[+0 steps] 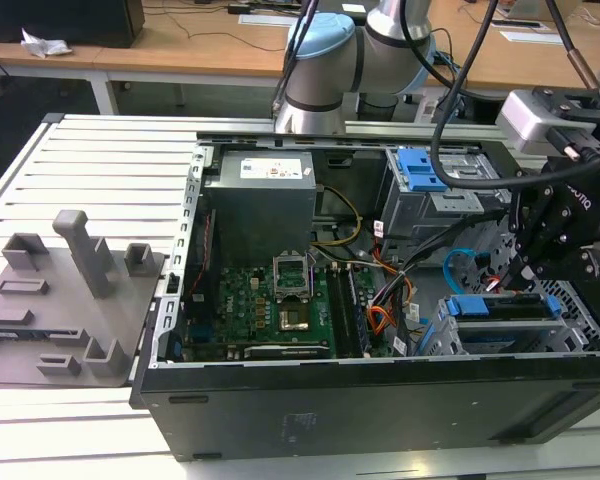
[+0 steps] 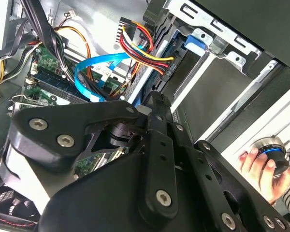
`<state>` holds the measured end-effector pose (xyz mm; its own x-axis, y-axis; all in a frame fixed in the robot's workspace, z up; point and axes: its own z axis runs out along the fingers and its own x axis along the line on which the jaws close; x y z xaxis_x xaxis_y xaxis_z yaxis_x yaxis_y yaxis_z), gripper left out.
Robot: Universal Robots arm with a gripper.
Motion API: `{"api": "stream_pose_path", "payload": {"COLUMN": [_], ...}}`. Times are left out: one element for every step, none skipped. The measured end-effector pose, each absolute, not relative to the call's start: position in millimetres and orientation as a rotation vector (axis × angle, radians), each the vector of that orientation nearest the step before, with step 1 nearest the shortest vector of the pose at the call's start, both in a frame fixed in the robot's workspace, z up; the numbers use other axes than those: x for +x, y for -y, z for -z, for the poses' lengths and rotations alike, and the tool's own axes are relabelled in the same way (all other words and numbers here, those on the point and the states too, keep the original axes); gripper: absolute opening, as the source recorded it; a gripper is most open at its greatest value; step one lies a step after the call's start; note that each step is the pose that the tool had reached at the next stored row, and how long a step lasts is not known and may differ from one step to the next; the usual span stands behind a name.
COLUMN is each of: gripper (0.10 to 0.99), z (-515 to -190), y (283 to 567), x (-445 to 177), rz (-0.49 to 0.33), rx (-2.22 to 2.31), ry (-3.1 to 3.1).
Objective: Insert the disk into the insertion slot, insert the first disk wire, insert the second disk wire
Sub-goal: 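Insert the first disk wire, then insert the second disk wire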
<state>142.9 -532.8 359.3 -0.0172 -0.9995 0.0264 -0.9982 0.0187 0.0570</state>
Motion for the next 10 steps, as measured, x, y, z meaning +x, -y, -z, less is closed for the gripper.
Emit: {"api": "stream_pose_path", "payload": {"gripper": [0.106, 0.106, 0.106, 0.106, 0.106, 0.106, 0.106, 0.106, 0.106, 0.106], "z": [-359.3, -359.3, -359.3, -359.2, -359.2, -359.2, -359.2, -359.2, -359.2, -359.1], "y": [532.8, 532.8, 532.8, 532.8, 532.8, 532.8, 532.8, 532.8, 532.8, 532.8], "x": [142.9, 142.9, 142.9, 142.9, 142.9, 142.9, 142.9, 142.9, 142.9, 142.9], "rz": [0.034, 0.034, 0.034, 0.034, 0.034, 0.034, 0.034, 0.034, 0.034, 0.034], "rx": [2.160, 2.160, 2.160, 2.160, 2.160, 2.160, 2.160, 2.160, 2.160, 2.160], "ry": [2.199, 2.199, 2.199, 2.199, 2.199, 2.199, 2.199, 2.199, 2.199, 2.199]}}
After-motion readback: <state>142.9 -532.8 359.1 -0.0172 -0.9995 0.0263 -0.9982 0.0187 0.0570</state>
